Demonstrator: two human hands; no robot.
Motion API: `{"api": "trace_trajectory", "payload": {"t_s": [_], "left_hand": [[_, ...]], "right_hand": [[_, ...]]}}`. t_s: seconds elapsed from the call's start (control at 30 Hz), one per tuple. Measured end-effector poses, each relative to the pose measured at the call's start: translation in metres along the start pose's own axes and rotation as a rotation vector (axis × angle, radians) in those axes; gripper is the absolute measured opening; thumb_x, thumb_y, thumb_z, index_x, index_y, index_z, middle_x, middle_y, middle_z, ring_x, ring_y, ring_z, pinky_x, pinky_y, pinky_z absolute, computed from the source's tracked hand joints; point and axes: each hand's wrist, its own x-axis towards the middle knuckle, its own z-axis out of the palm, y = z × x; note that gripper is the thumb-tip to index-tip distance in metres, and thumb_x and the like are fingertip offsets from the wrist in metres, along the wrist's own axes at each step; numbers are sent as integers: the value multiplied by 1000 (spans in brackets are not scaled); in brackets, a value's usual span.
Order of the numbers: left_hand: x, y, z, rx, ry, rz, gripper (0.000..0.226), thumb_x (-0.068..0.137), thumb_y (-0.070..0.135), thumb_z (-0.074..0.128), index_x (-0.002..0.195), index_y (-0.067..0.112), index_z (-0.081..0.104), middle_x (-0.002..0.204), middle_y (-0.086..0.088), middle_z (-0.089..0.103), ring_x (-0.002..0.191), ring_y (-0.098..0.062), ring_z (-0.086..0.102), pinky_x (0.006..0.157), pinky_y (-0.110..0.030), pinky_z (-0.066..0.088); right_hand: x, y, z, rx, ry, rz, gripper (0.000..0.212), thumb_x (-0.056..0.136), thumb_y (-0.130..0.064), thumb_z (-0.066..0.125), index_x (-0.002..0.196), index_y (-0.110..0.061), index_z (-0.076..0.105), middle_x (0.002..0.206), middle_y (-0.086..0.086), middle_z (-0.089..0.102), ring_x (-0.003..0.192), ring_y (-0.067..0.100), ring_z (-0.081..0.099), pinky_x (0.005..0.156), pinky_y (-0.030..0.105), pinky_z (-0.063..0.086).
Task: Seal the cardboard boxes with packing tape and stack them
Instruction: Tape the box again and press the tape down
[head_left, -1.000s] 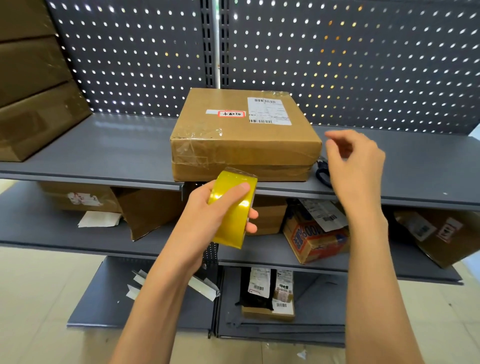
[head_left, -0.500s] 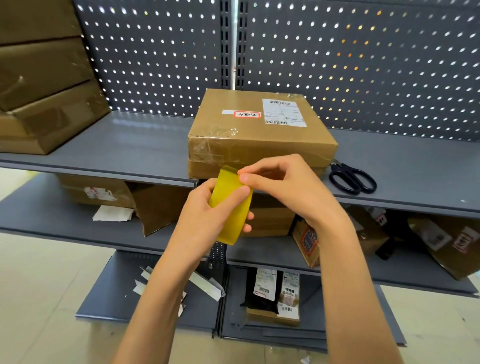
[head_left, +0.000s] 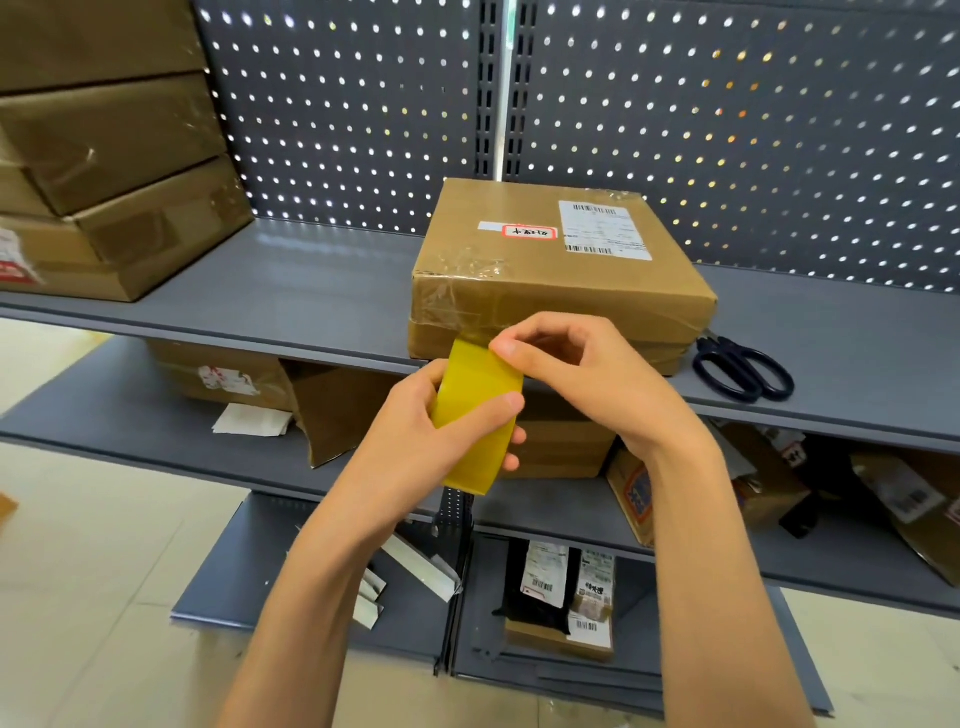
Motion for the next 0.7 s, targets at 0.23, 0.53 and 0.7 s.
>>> {"api": "trace_trajectory", "payload": {"t_s": [0.23, 0.53, 0.7], "left_hand": [[-2, 1, -7, -7, -84, 14, 44, 75, 21, 68, 116, 11, 56, 89, -8, 74, 77, -21, 72, 69, -26, 57], [0, 14, -3, -50, 84, 175, 15, 73, 31, 66, 81, 19, 68, 71, 0, 71, 74, -18, 72, 64, -24, 56], [5, 17, 6, -214, 181, 21, 25, 82, 34, 62, 78, 9, 64, 56, -6, 67, 49, -14, 65, 51, -24, 55]], "right_hand": [[8, -1, 6, 57, 67, -33, 9, 86, -20, 67, 85, -12, 70, 79, -9, 68, 78, -1, 61, 72, 13, 47], [28, -28, 11, -158, 359, -325, 7, 88, -18, 66, 81, -15, 66, 79, -9, 65, 80, 3, 59, 75, 19, 45], [43, -36, 12, -359, 501, -480, 14, 89, -20, 63, 82, -8, 65, 82, -2, 63, 79, 7, 56, 73, 20, 43]]}}
